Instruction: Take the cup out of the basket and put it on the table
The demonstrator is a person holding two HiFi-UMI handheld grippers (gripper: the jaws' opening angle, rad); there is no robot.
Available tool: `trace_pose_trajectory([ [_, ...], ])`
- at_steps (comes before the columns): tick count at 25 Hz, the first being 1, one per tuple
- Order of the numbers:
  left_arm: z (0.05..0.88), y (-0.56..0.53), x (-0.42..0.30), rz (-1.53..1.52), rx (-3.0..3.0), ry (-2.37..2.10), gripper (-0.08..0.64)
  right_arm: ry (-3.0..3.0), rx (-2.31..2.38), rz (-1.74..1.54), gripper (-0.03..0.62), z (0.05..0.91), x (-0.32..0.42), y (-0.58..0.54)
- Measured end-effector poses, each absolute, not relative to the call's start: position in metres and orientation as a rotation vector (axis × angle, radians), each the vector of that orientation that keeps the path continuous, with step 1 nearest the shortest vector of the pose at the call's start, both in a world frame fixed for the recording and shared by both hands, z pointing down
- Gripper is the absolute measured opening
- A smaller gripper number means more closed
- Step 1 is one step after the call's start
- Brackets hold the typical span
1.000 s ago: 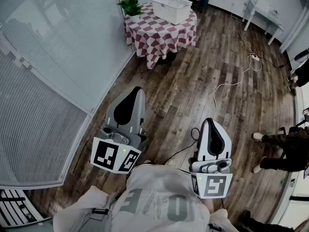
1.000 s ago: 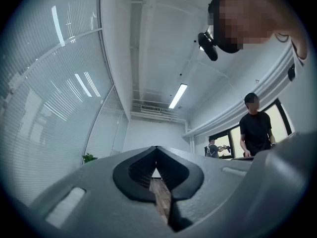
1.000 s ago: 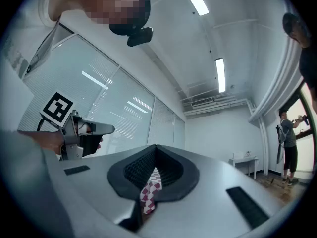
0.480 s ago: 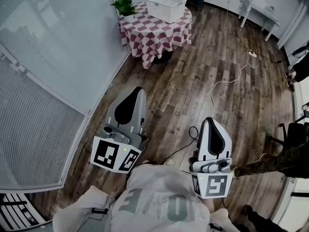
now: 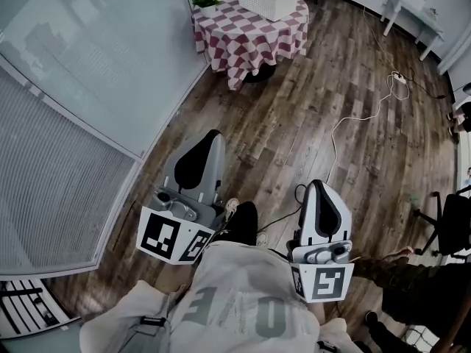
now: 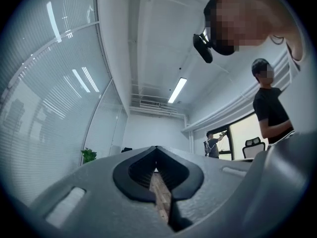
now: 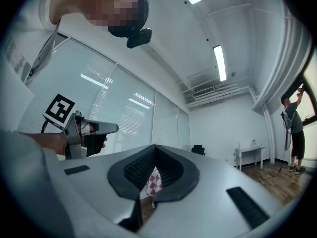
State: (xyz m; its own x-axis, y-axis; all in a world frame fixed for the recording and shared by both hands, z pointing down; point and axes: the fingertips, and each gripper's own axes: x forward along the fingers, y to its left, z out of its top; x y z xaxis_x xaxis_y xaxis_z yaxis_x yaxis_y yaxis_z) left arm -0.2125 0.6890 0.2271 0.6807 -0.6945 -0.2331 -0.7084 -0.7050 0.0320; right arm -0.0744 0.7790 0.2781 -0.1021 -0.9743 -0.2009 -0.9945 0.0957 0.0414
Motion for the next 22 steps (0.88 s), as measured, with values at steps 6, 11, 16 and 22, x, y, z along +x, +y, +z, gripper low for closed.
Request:
trace_pose_trajectory([
  [6,0.244,0.633,-0.199,0.347,-2.853,1.217,0.005,2.217,-2.09,0.257,0.011,0.28,-0.047,0.742],
  [11,0.254,0.58,-0.187,0.326,-2.841,1.232,0.005,2.216,-2.12,0.235,0.011,0.287,-0.026,0.687],
  [16,0.242,0.514,-0.195,0.366,-2.808,1.283,0.005,2.256,-2.083,0.22,0.011,0.277,-0.025,0.607],
  [22,0.221,0.428,-0.227,0.416,-2.735,1.381,0.005,2.318,-1.998,0.298,0.011,0.251,-0.042,0.511],
])
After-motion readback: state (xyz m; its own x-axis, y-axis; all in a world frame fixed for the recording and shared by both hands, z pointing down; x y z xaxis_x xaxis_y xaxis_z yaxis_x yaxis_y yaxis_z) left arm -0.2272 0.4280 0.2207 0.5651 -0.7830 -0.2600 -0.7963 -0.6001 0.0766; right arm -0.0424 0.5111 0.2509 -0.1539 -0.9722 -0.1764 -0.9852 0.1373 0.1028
